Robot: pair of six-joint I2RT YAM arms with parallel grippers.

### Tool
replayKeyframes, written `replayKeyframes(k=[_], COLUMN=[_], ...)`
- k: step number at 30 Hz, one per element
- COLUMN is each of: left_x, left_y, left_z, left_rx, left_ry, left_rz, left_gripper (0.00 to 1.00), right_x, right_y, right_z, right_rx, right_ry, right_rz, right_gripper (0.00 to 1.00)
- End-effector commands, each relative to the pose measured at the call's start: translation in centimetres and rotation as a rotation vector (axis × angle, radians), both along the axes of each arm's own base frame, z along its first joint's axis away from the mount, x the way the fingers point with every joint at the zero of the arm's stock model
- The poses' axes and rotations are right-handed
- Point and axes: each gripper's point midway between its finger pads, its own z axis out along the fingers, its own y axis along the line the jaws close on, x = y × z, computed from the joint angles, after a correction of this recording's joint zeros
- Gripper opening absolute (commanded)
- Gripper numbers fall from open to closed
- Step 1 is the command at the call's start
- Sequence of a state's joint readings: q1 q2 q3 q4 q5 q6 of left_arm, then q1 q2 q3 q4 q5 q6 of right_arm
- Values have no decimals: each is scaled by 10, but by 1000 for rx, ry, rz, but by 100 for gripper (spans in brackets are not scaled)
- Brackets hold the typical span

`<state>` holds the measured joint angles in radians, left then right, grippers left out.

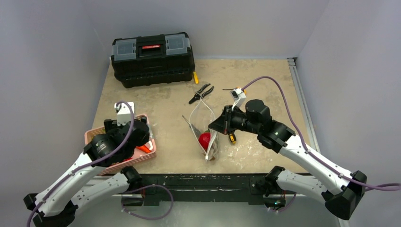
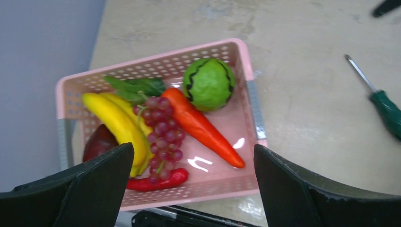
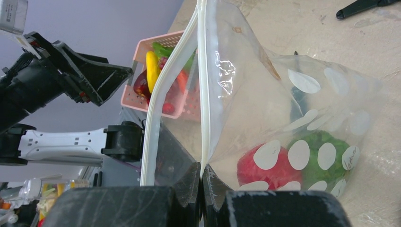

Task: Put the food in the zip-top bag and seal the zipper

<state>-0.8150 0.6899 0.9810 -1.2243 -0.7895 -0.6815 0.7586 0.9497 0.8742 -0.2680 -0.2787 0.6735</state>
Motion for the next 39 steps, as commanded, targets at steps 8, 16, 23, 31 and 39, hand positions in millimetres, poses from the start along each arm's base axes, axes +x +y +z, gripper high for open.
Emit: replayKeyframes(k=[8, 16, 23, 31, 39], left_x=[24, 39, 30, 26, 30], left_y=[48, 59, 95, 131, 168], left_z=[1, -34, -78, -79, -97], left_rx=[193, -91, -261, -311, -306], left_ry=[-3, -26, 93, 17, 112], left_rz=[294, 400, 685, 1018, 1173], left_gripper=[100, 100, 100, 99, 98], right_x=[2, -1, -3, -4, -5], right_y=[-1, -5, -5, -1, -5], right_z=[11, 14, 16, 14, 27], right_rx=[26, 33, 25, 28, 26], right_ry=[-45, -54, -55, -48, -82], right_rz=[-9, -17, -6, 19, 17], right_gripper=[0, 0, 0, 0, 0])
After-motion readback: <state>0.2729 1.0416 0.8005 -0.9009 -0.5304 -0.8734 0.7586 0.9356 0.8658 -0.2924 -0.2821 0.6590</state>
